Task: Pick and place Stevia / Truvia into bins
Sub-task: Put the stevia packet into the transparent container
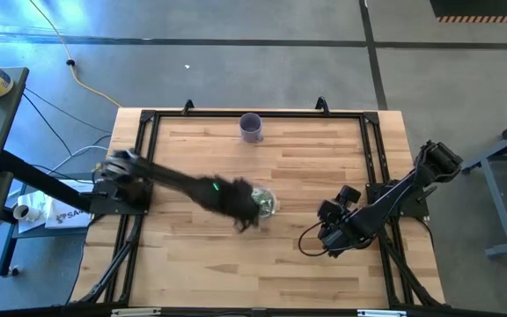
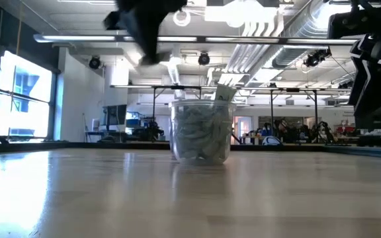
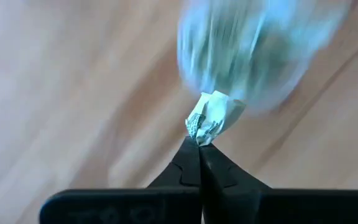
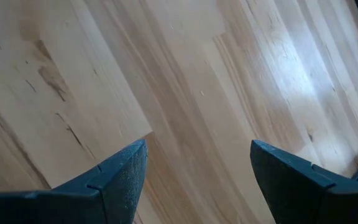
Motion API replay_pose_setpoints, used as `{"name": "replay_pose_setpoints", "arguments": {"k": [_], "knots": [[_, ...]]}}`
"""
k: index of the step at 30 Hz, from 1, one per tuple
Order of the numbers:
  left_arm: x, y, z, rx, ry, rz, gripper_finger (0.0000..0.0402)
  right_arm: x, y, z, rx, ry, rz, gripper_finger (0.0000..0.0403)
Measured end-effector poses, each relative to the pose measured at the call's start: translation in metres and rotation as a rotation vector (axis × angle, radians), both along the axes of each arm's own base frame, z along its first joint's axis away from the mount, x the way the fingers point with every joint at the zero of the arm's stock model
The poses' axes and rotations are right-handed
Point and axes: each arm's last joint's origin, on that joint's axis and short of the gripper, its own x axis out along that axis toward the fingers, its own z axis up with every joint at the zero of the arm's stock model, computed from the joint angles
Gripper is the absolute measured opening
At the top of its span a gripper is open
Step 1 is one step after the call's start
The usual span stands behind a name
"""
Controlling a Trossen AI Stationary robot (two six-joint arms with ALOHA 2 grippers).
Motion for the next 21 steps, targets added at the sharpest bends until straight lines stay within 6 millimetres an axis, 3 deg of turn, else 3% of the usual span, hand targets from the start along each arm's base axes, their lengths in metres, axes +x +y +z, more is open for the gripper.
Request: {"name": "replay_pose_setpoints", "arguments": {"k": [4, 7, 9, 13, 18, 21], "knots": [[0.01, 0.033, 0.037, -0.021, -0.278, -0.026, 0.0025, 0.0, 0.0, 0.0, -0.003, -0.009, -0.008, 0.0277], [0.027, 0.05, 0.037, -0.064, -0.358, -0.096, 0.0022, 0.0, 0.0, 0.0, -0.003, -0.027, -0.029, 0.0277], [0.041, 0.055, 0.026, -0.105, -0.382, -0.127, 0.0022, 0.0, 0.0, 0.0, 0.0, -0.034, -0.041, 0.0277], [0.056, 0.049, -0.014, -0.128, -0.247, -0.151, 0.0025, 0.0, 0.0, 0.0, 0.019, -0.031, -0.065, 0.0277], [0.072, 0.042, -0.066, -0.204, -0.099, -0.177, 0.0062, -0.001, 0.0, 0.0, 0.029, -0.022, -0.072, 0.0277], [0.076, 0.043, -0.071, -0.255, -0.091, -0.182, 0.008, -0.001, -0.001, 0.0, 0.027, -0.02, -0.075, 0.0277]]}}
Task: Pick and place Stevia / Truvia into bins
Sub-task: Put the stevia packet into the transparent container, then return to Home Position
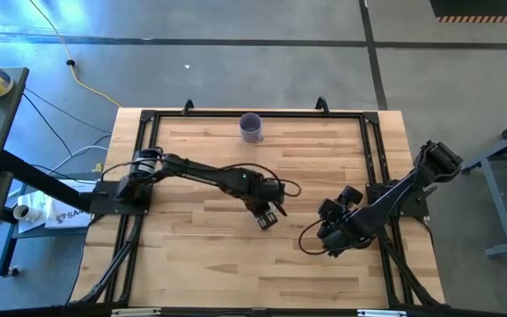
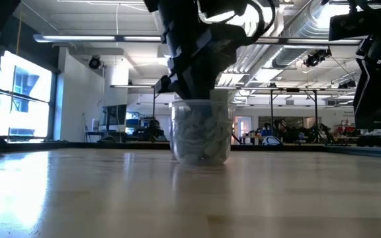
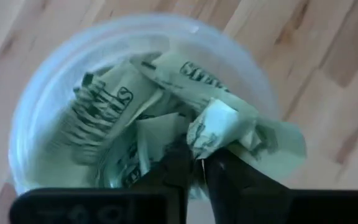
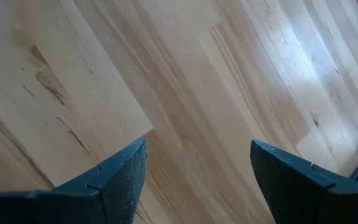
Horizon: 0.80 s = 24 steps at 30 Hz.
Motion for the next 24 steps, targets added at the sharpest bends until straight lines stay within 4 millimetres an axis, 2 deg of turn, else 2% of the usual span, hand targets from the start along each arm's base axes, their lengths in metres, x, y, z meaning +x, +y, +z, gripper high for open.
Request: {"name": "replay_pose_setpoints", "arguments": {"k": [3, 7, 11, 13, 19, 22, 24], "knots": [[0.001, -0.001, 0.015, 0.0, -0.022, -0.003, 0.0092, 0.0, 0.0, 0.0, 0.004, 0.003, -0.002, 0.0277], [-0.004, 0.0, 0.056, 0.054, -0.059, -0.002, 0.0104, 0.0, 0.0, 0.0, 0.006, 0.005, -0.004, 0.0277], [-0.015, 0.003, 0.08, 0.109, 0.034, 0.003, 0.0116, 0.0, 0.0, 0.0, 0.008, 0.003, -0.007, 0.0277], [-0.022, -0.002, 0.099, 0.141, 0.049, -0.005, 0.0121, 0.0, 0.0, 0.0, 0.011, 0.003, -0.005, 0.0277], [-0.059, -0.042, 0.179, 0.278, -0.187, -0.066, 0.0124, 0.002, 0.006, -0.001, 0.051, -0.031, 0.006, 0.0277], [-0.076, -0.045, 0.207, 0.245, -0.312, -0.1, 0.0124, 0.01, 0.011, 0.003, 0.17, -0.045, 0.065, 0.0277], [-0.085, -0.045, 0.218, 0.226, -0.372, -0.135, 0.0124, 0.02, 0.015, 0.018, 0.262, -0.096, 0.168, 0.0277]]}}
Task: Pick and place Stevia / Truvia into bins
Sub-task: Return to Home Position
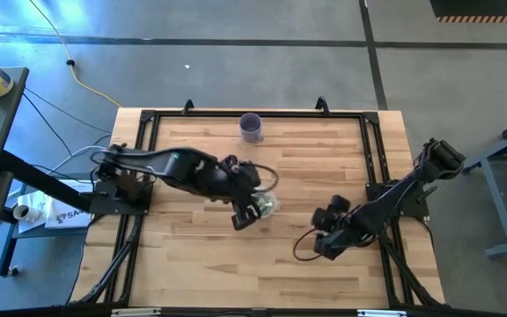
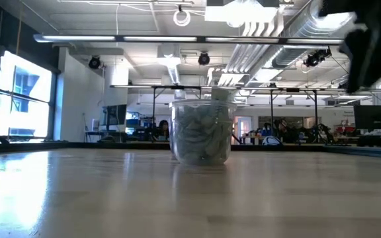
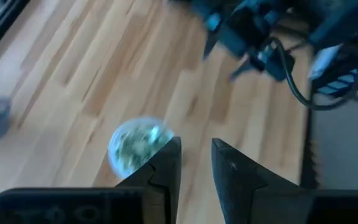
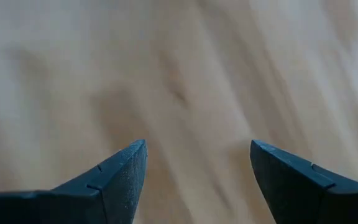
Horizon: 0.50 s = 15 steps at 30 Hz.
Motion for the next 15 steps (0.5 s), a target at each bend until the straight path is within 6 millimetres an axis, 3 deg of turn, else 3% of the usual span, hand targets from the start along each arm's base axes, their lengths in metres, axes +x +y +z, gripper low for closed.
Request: {"name": "replay_pose_setpoints", "arguments": {"k": [3, 7, 12, 15], "knots": [[-0.004, 0.001, 0.006, 0.018, -0.072, -0.062, 0.0124, 0.015, -0.007, 0.033, 0.056, -0.13, 0.13, 0.0277], [0.012, -0.005, -0.012, -0.004, -0.2, -0.167, 0.0124, 0.019, -0.037, 0.082, 0.049, -0.291, 0.133, 0.0277], [0.033, -0.011, -0.077, -0.139, -0.356, -0.205, 0.0124, -0.01, -0.066, 0.116, -0.063, -0.422, 0.043, 0.0277], [0.03, -0.005, -0.112, -0.249, -0.368, -0.179, 0.0124, -0.035, -0.074, 0.125, -0.129, -0.415, 0.045, 0.0277]]}}
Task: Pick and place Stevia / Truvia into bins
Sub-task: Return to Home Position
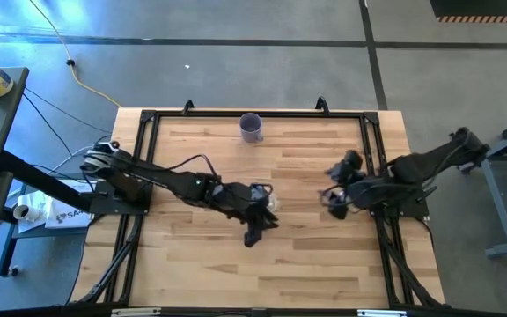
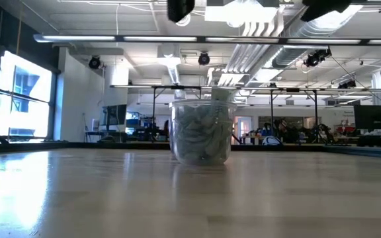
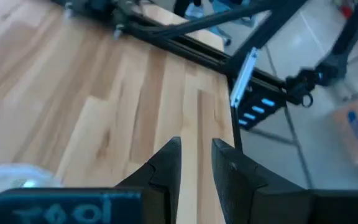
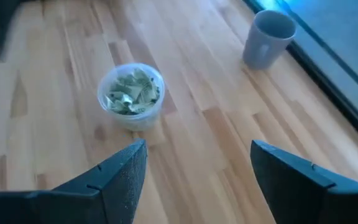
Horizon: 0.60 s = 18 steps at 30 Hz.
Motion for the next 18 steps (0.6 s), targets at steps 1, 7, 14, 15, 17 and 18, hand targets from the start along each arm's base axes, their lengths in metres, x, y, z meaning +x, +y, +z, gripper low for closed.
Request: {"name": "replay_pose_setpoints", "arguments": {"k": [1, 7, 14, 15, 17, 18], "knots": [[-0.004, 0.004, -0.004, -0.026, 0.006, 0.016, 0.0124, -0.007, -0.003, 0.004, 0.006, -0.012, -0.005, 0.0277], [-0.047, 0.036, 0.007, -0.164, 0.223, 0.083, 0.0124, -0.039, -0.019, 0.029, 0.179, -0.235, -0.091, 0.0277], [-0.084, 0.048, 0.057, 0.0, -0.001, -0.066, 0.0124, -0.063, -0.034, 0.06, 0.142, -0.471, 0.037, 0.0277], [-0.091, 0.055, 0.06, 0.035, -0.002, -0.052, 0.0124, -0.067, -0.036, 0.061, 0.153, -0.481, 0.056, 0.0277], [-0.105, 0.067, 0.063, 0.084, -0.046, -0.014, 0.0124, -0.07, -0.038, 0.057, 0.19, -0.504, 0.057, 0.0277], [-0.116, 0.073, 0.063, 0.096, -0.06, -0.003, 0.0124, -0.07, -0.038, 0.051, 0.212, -0.525, 0.048, 0.0277]]}}
